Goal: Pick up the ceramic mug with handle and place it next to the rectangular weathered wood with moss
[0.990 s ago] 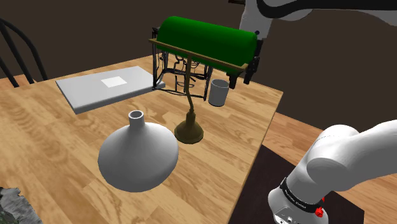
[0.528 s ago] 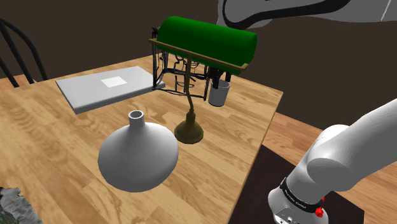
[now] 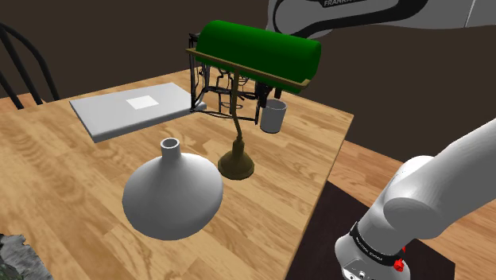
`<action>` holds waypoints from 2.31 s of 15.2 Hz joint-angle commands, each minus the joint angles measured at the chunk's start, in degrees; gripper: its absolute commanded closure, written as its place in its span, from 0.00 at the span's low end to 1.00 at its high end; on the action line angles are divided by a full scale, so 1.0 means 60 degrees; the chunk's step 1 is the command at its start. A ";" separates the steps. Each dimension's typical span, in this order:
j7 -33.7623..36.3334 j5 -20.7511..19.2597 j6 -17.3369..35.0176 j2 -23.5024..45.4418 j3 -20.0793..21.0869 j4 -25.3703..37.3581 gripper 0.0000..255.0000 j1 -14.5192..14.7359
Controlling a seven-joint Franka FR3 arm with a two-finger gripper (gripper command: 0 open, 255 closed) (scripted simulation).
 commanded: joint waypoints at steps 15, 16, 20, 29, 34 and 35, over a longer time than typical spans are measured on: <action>0.0170 0.0051 0.0514 0.0467 0.0159 -0.0900 1.00 0.0067; 0.0109 0.0028 0.0542 0.0792 0.0117 -0.0605 1.00 0.0033; -0.0042 0.0045 0.0020 0.0535 0.0121 -0.0313 1.00 -0.0094; -0.0107 0.0064 -0.1140 0.0411 0.0121 0.0725 1.00 -0.0105; -0.0137 0.0065 -0.1780 0.0416 0.0119 0.1371 1.00 -0.0107; -0.0143 0.0065 -0.1908 0.0423 0.0119 0.1506 1.00 -0.0107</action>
